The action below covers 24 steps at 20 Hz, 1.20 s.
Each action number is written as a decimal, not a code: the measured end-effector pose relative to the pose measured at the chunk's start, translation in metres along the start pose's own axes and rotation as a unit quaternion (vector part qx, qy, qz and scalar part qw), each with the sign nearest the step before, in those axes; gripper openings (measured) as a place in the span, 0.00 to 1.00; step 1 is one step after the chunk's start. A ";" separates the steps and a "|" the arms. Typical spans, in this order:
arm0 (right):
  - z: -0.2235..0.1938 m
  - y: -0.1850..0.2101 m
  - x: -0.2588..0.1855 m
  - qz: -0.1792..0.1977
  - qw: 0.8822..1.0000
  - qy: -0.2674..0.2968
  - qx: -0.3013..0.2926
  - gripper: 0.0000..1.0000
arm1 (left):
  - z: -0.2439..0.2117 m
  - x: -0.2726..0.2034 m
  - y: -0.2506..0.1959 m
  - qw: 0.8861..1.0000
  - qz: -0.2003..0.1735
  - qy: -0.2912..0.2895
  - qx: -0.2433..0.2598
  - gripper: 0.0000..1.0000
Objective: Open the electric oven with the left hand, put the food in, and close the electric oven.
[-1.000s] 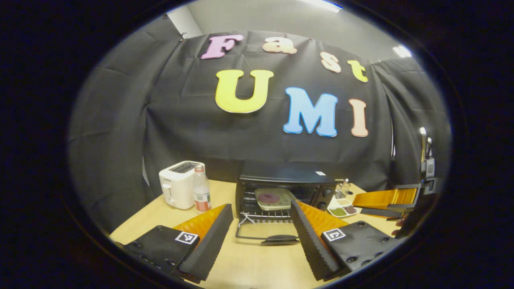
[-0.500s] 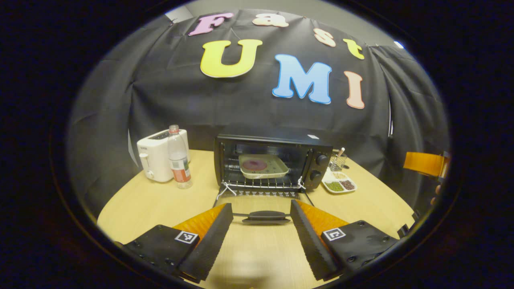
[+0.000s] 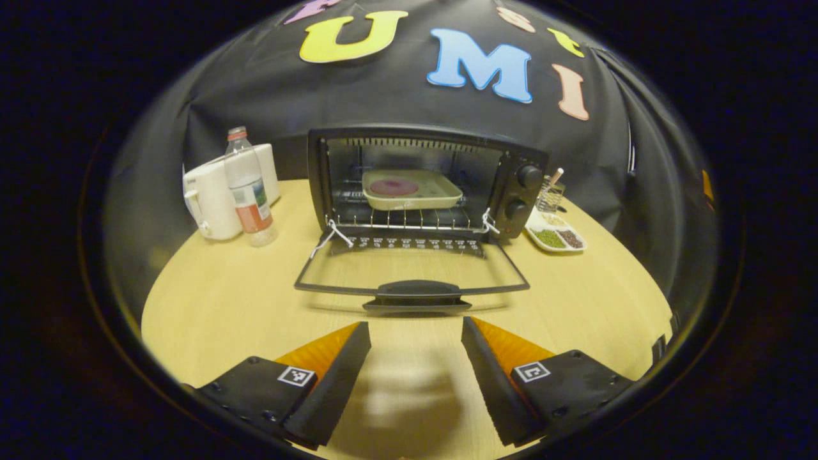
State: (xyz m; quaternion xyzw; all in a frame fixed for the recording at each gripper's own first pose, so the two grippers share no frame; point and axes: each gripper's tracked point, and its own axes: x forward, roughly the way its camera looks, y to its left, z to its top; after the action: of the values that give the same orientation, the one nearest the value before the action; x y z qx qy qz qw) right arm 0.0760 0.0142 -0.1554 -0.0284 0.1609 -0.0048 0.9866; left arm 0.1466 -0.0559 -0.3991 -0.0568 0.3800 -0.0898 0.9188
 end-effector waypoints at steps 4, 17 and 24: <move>-0.004 -0.014 -0.006 -0.027 1.000 0.008 0.013 0.97 | -0.011 0.026 0.003 0.999 0.000 0.034 -0.001 0.98; -0.003 -0.029 -0.003 -0.058 0.998 0.020 0.015 0.97 | -0.004 0.051 0.013 0.998 0.024 0.038 0.037 1.00; -0.009 -0.005 0.002 -0.016 0.999 0.028 0.012 0.98 | 0.040 0.028 0.010 1.000 0.013 -0.005 0.011 0.94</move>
State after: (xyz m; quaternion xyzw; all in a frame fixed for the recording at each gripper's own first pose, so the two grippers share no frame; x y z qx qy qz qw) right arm 0.0752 0.0084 -0.1642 -0.0189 0.1877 -0.0231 0.9818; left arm 0.1957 -0.0510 -0.3922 -0.0419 0.3753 -0.0817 0.9223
